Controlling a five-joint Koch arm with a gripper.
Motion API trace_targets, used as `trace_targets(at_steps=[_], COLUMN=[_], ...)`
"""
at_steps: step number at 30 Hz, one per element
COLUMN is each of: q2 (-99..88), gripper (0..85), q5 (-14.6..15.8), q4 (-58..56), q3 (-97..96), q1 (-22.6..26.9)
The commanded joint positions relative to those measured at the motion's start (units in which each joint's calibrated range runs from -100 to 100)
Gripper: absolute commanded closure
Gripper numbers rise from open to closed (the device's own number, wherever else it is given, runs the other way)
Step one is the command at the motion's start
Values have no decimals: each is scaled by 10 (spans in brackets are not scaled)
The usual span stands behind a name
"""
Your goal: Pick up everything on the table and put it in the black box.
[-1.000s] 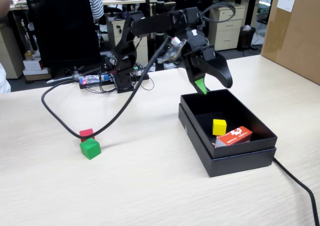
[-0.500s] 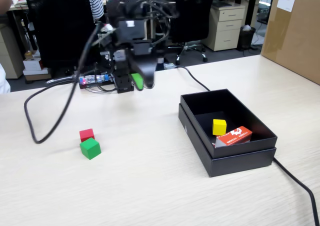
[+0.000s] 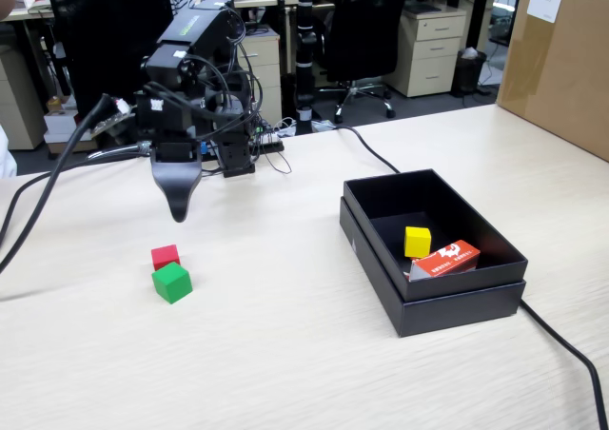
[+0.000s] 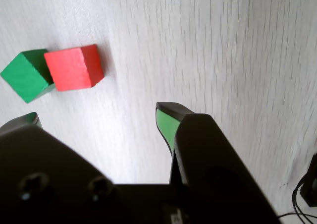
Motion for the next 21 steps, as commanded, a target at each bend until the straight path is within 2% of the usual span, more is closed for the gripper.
trace_targets(at_steps=[1,9,21], q2=[32,174,236], gripper=[387,387,390], q5=[-2,-2,-2], q4=[16,17,16], q3=[38,132,160], q1=[-12,-28,-29])
